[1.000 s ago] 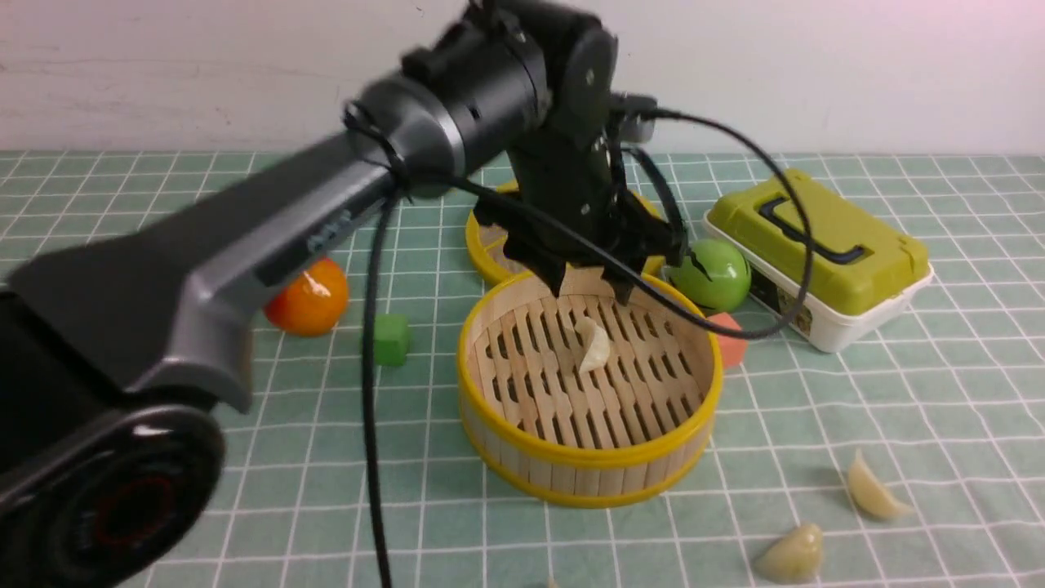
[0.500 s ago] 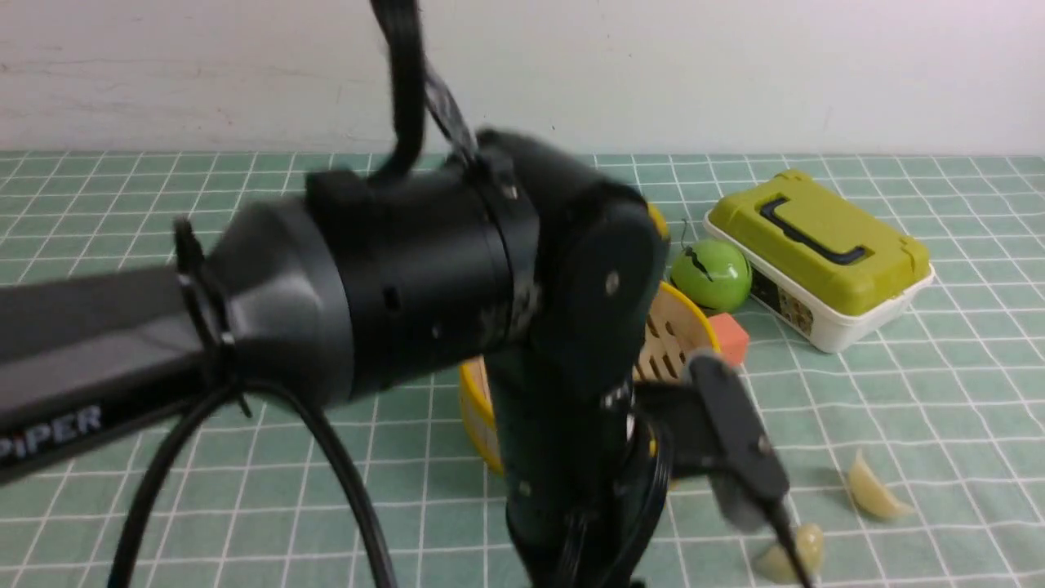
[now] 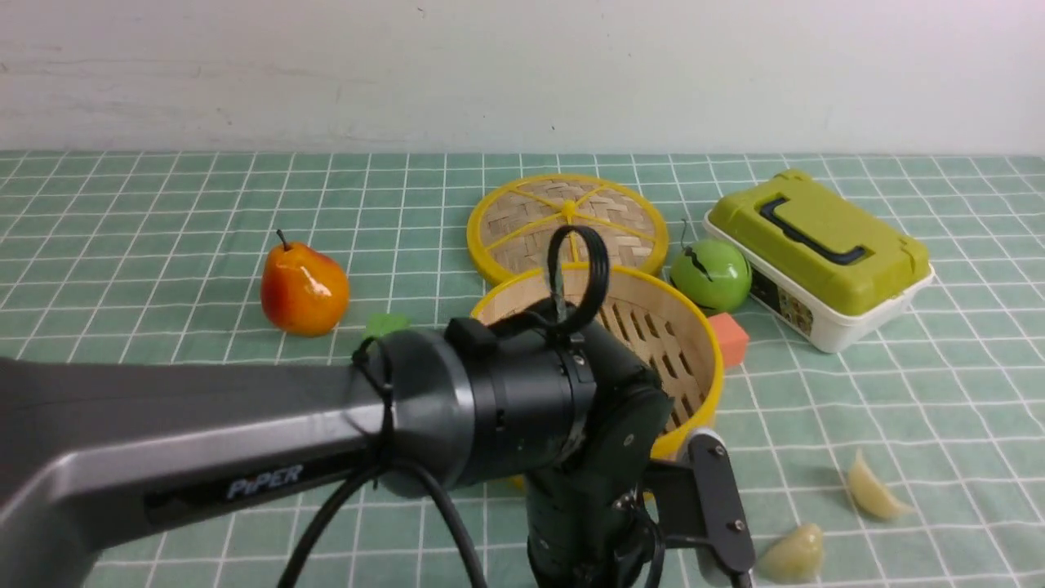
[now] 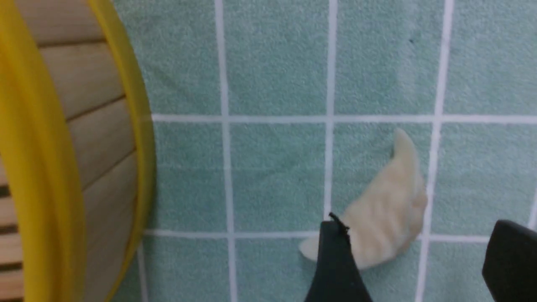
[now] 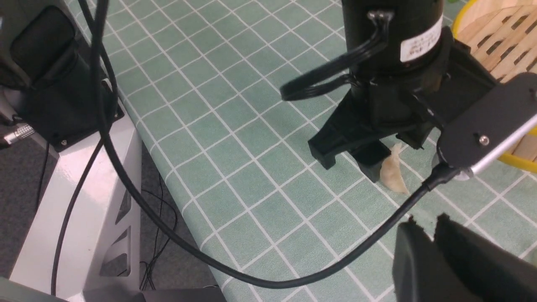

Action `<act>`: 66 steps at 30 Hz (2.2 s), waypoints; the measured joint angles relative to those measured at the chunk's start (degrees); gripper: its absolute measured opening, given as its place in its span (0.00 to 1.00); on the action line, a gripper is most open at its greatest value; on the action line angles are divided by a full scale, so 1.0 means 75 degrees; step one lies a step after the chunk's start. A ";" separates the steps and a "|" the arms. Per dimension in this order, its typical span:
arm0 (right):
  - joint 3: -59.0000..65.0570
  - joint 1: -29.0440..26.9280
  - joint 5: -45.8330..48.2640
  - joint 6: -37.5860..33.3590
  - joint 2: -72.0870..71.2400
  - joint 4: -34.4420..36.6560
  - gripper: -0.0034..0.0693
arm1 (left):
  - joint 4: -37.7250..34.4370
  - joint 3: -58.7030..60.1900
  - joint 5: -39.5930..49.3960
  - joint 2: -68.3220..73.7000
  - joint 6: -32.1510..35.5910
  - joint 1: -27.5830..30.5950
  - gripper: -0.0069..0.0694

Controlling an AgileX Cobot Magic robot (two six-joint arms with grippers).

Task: Put the dumplings into the steamer on the table with the blue tablecloth.
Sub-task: 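Reach for and grasp a dumpling on the table with the left gripper, then place the dumpling into the bamboo steamer basket with the left gripper, then reach for and grasp a dumpling lying on the table beside the steamer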

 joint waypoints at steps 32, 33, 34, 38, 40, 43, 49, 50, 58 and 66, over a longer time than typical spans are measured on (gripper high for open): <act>0.0000 0.0000 -0.0212 0.0147 0.0000 -0.0313 0.18 | -0.0049 -0.4074 0.1584 0.0268 -0.5346 0.1758 0.28; 0.0000 0.0000 -0.0231 0.0171 0.0000 -0.0313 0.18 | -0.0295 -0.4397 0.1584 0.0691 -0.5505 0.2115 0.28; 0.0000 0.0000 -0.0240 0.0171 0.0000 -0.0313 0.18 | -0.0365 -0.4503 0.1577 0.0837 -0.5581 0.2211 0.28; 0.0000 0.0000 -0.0292 0.0250 0.0000 -0.0313 0.19 | -0.0579 -0.5148 0.1456 0.1847 -0.6069 0.2670 0.28; 0.0000 0.0000 -0.0330 0.0436 0.0000 -0.0372 0.19 | -0.0578 -0.5346 0.1364 0.2239 -0.6367 0.2791 0.28; 0.0000 0.0000 -0.0355 0.0917 0.0000 -0.0747 0.19 | -0.0481 -0.5495 0.1098 0.2636 -0.6658 0.2883 0.28; 0.0000 0.0000 -0.0387 0.2273 0.0000 -0.1958 0.20 | -0.0301 -0.5513 0.0591 0.3023 -0.6758 0.2892 0.28; 0.0000 0.0000 -0.0417 0.2553 0.0000 -0.2214 0.20 | -0.0281 -0.5513 0.0566 0.3040 -0.6758 0.2892 0.30; -0.0083 0.0000 -0.0613 0.4621 0.0457 -0.3946 0.20 | -0.0070 -0.5936 0.1248 0.2949 -0.6767 0.2892 0.54; -0.0914 0.0601 -0.0745 0.5341 0.2724 -0.4667 0.22 | -0.0210 -0.7401 0.2609 0.1677 -0.6041 0.2892 0.61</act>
